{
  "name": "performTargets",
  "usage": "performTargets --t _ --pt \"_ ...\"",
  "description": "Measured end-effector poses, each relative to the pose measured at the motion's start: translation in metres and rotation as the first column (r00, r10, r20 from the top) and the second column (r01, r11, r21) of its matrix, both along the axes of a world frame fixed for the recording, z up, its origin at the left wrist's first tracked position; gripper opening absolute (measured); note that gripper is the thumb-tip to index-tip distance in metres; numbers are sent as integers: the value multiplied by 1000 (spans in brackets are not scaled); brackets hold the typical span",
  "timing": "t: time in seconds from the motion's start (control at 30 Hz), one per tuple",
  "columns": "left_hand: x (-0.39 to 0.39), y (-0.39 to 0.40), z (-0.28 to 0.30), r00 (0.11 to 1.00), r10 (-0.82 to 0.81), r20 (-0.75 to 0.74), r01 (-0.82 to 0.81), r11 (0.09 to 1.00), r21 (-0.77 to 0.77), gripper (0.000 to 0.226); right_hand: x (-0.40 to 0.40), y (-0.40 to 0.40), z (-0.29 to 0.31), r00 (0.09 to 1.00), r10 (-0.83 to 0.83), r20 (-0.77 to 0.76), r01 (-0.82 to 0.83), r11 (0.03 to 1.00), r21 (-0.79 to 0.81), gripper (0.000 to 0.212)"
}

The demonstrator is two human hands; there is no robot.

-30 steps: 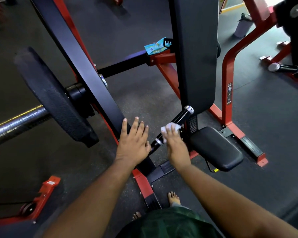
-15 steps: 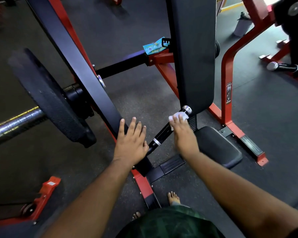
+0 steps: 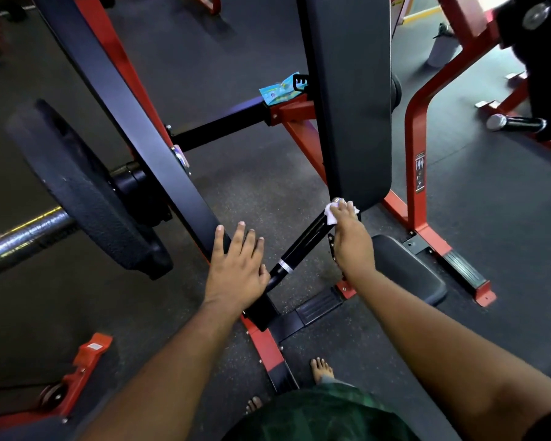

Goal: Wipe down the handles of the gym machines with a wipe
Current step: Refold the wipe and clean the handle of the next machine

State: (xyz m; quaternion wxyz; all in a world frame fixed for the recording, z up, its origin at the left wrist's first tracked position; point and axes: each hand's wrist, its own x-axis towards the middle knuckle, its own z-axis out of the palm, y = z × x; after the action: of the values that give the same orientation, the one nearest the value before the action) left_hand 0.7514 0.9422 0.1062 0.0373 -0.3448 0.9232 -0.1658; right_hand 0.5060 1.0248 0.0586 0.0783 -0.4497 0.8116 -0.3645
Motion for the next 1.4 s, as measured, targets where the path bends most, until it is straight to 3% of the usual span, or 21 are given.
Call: performTargets --t 0.07,0.17,0.33,0.43,0.47,0.53,0.57,0.63,0.73,0.8,0.93,1.03,1.1,1.17,1.27,1.4 --pt "0 1 -1 1000 -2 -5 2 1000 1 62 13 0 -12 996 60 -66 -58 998 26 62" --pt "-1 1 -2 1000 1 -22 -1 1000 1 62 63 16 -33 990 139 -1 -139 990 10 62" --pt "-1 1 -2 1000 5 -11 -5 1000 5 62 103 44 -43 903 424 65 -423 906 -37 49" --pt "-1 0 -1 1000 7 -11 -7 1000 -12 62 59 33 -12 938 348 -8 -346 929 -133 56" --pt "-1 0 -1 1000 6 -11 -6 1000 -15 62 35 21 0 962 264 -76 -270 958 -95 56" --pt "0 0 -1 1000 0 -11 0 1000 -13 62 -5 -7 25 922 167 -349 -114 979 170 53" --pt "0 1 -1 1000 -3 -11 3 1000 -17 62 -17 -18 32 868 208 -451 -56 943 328 51" --pt "0 1 -1 1000 2 -11 -2 1000 -14 62 -17 -32 41 792 338 -509 -32 855 517 47" --pt "0 1 -1 1000 -5 -28 5 1000 -10 62 22 -27 31 655 535 -534 -148 783 604 56" --pt "1 0 -2 999 -10 -41 10 1000 -8 61 56 -13 8 598 608 -522 -285 770 571 63" --pt "1 0 -3 1000 -7 -30 7 1000 -11 61 79 21 -33 702 644 -303 -597 765 242 64" --pt "0 0 -3 1000 -1 -21 1 1000 -22 61 47 23 -14 896 431 -110 -434 901 2 66" --pt "0 0 -4 1000 -5 -25 5 1000 -14 61 13 7 2 958 242 -151 -243 970 12 61" --pt "0 0 -4 999 -8 -31 8 1000 -18 60 -11 -11 5 938 216 -272 -182 973 144 59" --pt "-1 1 -3 1000 0 -22 0 1000 -16 61 6 -13 -17 897 301 -324 -239 946 219 65" --pt "0 0 -5 1000 -2 -28 2 1000 -14 61 69 22 -43 832 489 -262 -475 872 120 68"
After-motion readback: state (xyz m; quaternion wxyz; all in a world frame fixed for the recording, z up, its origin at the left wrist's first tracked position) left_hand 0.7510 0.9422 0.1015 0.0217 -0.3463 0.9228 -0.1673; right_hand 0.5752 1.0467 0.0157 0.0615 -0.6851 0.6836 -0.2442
